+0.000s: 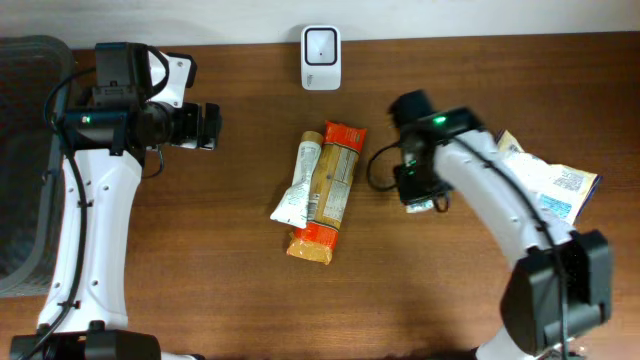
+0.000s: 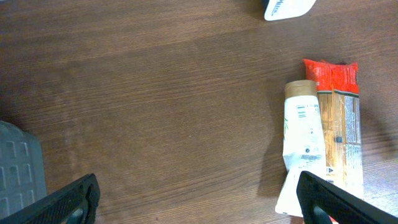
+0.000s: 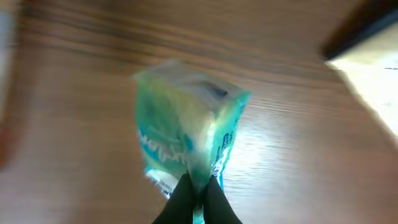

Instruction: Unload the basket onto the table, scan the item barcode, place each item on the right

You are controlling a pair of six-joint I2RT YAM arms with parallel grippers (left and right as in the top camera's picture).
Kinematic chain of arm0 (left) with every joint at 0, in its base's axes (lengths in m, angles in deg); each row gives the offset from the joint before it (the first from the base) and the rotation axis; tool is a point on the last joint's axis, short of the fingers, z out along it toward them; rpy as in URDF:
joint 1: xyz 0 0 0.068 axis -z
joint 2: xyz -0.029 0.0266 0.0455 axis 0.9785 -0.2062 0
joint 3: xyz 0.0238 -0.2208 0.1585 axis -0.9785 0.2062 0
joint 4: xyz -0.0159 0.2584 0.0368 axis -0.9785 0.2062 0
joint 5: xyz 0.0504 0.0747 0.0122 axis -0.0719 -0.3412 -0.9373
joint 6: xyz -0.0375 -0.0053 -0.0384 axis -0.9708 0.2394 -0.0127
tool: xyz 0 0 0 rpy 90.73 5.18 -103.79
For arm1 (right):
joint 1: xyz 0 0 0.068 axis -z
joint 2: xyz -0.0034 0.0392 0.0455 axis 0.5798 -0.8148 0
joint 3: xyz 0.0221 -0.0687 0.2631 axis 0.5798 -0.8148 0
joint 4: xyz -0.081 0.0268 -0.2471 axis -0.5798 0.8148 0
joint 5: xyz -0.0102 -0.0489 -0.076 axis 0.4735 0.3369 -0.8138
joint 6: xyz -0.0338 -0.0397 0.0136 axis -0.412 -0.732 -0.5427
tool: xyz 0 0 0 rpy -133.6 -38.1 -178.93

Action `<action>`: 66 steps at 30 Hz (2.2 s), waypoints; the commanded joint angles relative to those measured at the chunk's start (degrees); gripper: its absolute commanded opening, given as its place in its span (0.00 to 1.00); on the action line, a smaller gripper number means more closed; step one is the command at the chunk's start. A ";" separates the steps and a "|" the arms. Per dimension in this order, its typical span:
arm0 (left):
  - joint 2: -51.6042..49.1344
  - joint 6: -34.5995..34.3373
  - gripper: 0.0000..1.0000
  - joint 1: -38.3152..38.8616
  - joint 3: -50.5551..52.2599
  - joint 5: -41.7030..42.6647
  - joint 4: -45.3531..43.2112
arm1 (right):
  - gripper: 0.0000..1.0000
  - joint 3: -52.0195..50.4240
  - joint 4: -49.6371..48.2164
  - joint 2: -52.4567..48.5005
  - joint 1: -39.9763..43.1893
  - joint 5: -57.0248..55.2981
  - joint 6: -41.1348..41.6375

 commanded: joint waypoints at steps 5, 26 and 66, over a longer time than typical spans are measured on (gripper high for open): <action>0.44 0.74 0.99 -0.31 -0.68 0.20 -0.07 | 0.04 0.15 1.11 -12.13 -8.28 -19.19 6.27; 0.44 0.74 0.99 -0.31 -0.68 0.20 -0.07 | 0.35 6.69 -2.67 -11.45 -10.38 8.87 -1.55; 0.44 0.74 0.99 -0.31 -0.68 0.20 -0.07 | 0.04 22.77 27.23 -7.26 24.09 86.44 -46.86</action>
